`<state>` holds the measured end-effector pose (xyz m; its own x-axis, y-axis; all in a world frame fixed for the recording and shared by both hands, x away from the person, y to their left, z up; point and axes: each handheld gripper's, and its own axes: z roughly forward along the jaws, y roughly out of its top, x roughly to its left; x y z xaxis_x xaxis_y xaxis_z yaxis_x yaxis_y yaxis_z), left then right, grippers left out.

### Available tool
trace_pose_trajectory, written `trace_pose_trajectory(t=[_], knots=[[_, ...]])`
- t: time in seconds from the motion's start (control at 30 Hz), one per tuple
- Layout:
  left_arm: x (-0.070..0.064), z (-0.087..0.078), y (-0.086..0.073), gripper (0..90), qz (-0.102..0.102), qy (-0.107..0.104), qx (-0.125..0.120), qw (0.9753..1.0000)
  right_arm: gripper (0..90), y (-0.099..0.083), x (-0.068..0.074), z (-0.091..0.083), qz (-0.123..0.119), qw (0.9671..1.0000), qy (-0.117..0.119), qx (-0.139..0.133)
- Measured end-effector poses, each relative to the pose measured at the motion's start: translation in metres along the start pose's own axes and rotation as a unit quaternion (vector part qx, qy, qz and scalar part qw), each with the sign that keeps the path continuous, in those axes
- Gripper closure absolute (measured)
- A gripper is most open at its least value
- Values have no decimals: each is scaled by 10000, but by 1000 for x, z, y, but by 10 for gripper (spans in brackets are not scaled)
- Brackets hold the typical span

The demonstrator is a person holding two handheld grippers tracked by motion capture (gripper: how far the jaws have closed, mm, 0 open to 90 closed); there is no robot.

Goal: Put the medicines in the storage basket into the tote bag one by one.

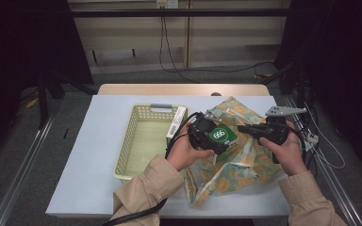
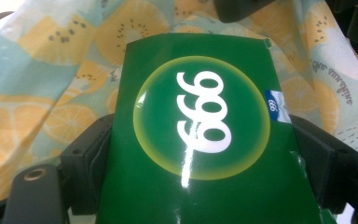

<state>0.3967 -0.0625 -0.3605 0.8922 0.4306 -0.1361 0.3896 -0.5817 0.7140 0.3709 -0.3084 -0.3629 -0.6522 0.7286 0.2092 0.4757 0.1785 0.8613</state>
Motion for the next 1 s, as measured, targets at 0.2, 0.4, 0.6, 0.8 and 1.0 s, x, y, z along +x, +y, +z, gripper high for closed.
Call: trace_pose_trajectory(t=[0.2, 0.4, 0.6, 0.8, 1.0], knots=[[-3, 8, -1, 181, 80, -140, 101, 9998, 900, 1, 0, -1, 13, 10000, 12, -20], [-5, 17, -4, 179, 45, -216, 245, 9995, 900, 1, -1, 0, -3, 10000, 21, -3], [-3, 23, -4, 177, 7, -232, 262, 9994, 900, 0, -1, 1, 30, 10000, 51, -20], [2, 29, -1, 175, 43, -60, 222, 9997, 900, 0, -1, 3, 13, 10000, 74, -4], [14, 38, 9, 173, 36, 329, 180, 9993, 900, -1, -1, 2, 25, 10000, 74, -5]])
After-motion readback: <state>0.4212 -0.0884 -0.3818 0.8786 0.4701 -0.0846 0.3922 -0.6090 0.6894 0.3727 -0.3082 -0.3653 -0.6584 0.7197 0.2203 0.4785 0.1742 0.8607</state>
